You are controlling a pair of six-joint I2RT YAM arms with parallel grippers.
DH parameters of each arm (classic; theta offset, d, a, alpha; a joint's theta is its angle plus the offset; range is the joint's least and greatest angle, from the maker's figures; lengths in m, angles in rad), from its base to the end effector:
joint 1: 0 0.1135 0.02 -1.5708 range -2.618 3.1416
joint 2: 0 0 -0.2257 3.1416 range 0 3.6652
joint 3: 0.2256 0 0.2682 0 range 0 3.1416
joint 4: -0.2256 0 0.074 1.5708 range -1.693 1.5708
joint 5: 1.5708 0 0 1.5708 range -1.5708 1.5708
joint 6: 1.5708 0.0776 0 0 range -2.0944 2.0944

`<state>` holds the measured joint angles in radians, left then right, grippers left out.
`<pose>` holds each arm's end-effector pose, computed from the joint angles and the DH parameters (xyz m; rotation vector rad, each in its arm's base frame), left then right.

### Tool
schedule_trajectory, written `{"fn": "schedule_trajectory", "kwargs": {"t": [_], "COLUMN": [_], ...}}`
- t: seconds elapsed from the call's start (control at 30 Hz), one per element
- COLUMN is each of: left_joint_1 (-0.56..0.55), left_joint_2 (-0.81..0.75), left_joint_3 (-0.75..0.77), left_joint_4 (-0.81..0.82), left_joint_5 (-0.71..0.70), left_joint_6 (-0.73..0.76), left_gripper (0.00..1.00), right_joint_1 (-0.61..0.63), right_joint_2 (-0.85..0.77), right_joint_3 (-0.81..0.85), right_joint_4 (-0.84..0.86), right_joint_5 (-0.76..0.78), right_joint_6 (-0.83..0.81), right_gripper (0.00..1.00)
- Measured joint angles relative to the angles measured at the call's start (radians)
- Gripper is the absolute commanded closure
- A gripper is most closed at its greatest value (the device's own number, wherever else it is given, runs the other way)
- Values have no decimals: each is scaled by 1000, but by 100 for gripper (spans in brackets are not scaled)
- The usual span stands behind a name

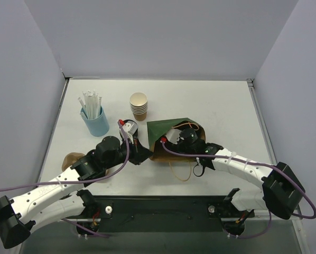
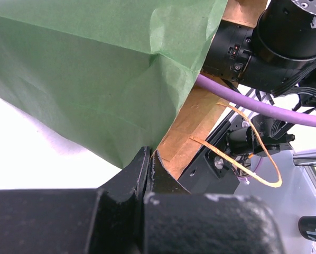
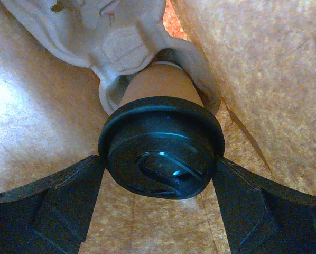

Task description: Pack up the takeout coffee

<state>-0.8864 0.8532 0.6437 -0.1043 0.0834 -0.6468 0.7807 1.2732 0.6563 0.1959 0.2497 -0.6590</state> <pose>0.1743 -0.2239 0.2411 0.3060 2.0228 -1.0924 0.2536 0.2242 0.1660 -1.1815 1.5912 -0.1696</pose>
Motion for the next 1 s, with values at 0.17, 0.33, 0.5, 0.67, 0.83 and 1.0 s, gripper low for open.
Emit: {"fn": "schedule_trajectory", "kwargs": {"t": [0.17, 0.33, 0.5, 0.67, 0.83, 1.0], "left_joint_1": [0, 0, 0, 0, 0, 0], "left_joint_2": [4, 15, 17, 21, 24, 31], "left_joint_3": [11, 18, 22, 24, 25, 26], "left_joint_4": [0, 0, 1, 1, 1, 4], "left_joint_5": [6, 11, 17, 19, 18, 18], "left_joint_6": [1, 1, 1, 1, 1, 2], "left_gripper": [100, 100, 100, 100, 100, 100], "right_joint_1": [-3, -9, -9, -9, -9, -8], "right_joint_2": [-18, -40, -63, -72, -82, -98], "right_joint_3": [14, 15, 15, 19, 29, 29], "right_joint_4": [-51, -84, -110, -129, -160, -179], "right_joint_5": [-13, -15, -15, -12, -7, -3], "right_joint_6": [9, 9, 12, 16, 34, 46], "right_gripper": [14, 13, 14, 22, 22, 12]}}
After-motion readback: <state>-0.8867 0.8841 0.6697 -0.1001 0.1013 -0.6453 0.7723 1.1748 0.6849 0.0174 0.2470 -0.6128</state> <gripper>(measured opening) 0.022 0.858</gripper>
